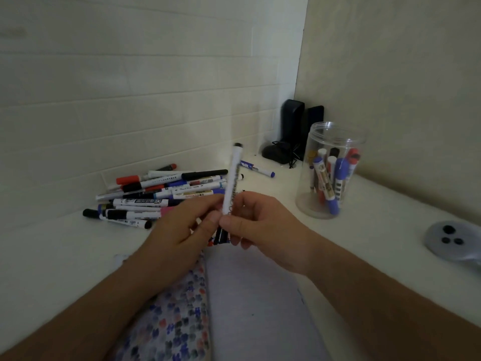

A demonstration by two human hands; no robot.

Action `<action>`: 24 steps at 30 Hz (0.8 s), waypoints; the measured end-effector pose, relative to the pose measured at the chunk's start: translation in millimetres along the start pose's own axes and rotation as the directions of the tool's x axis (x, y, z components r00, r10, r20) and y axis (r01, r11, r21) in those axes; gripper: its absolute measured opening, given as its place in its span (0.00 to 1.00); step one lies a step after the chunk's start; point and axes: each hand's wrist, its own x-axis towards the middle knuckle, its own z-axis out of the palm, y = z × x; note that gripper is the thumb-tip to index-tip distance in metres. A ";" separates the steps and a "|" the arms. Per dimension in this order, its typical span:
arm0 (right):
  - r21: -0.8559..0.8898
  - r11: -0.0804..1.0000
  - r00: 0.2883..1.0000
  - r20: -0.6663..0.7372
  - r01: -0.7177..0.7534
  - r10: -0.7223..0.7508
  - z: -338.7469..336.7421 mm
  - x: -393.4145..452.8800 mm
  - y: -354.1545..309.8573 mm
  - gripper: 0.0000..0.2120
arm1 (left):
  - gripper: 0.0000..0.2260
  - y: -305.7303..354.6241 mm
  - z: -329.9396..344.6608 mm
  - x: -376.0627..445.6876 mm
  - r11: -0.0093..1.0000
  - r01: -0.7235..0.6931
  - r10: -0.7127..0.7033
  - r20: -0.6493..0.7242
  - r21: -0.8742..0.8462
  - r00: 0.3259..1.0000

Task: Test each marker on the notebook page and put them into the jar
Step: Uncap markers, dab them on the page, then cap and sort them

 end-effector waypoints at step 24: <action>0.333 0.943 0.985 -0.157 -0.010 0.066 8.4 3.2 3.0 0.10 | 0.10 2.7 6.1 -4.0 0.992 0.028 -0.045 0.141 0.120 0.989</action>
